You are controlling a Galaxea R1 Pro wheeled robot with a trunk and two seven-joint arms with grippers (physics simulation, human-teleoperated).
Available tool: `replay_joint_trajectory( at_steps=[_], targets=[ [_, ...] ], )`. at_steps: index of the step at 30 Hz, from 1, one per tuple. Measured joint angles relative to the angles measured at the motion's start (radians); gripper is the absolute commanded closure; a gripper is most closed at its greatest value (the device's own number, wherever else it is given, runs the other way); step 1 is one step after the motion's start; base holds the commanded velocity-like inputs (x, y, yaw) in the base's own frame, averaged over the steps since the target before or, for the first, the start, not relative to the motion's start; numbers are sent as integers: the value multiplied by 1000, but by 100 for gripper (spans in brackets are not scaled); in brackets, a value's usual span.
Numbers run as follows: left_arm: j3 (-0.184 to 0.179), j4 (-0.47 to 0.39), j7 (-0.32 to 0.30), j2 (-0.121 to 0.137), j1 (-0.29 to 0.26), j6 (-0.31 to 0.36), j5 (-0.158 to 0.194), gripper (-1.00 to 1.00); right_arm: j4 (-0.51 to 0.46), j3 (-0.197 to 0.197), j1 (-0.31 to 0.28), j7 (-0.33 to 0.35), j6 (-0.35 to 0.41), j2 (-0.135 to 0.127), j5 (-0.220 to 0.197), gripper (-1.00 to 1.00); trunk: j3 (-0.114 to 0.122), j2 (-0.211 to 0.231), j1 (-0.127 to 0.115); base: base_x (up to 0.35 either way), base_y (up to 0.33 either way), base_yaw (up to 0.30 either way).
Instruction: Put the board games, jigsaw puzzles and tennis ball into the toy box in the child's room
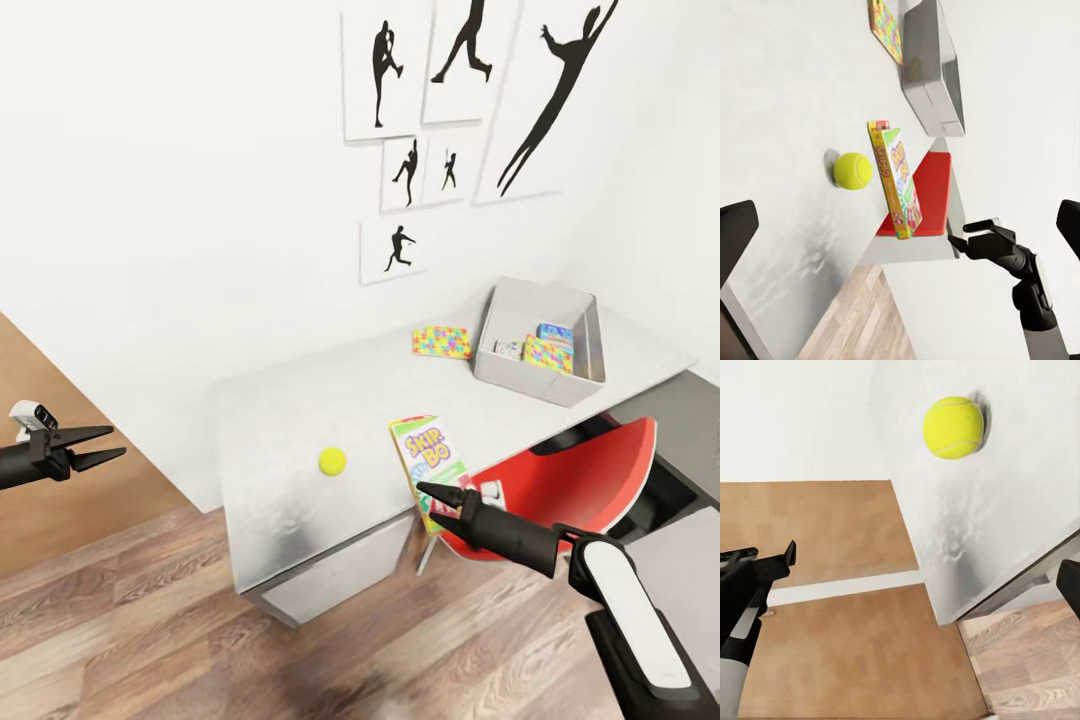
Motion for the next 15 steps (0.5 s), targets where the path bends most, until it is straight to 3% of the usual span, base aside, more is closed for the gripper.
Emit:
replay_joint_trajectory(
  at_steps=[15],
  targets=[
    [0,0,0,0,0,0,0,-100,1,45,1,3,-63,0,15,-100,25,0,0,-4,0,-2]
  ],
)
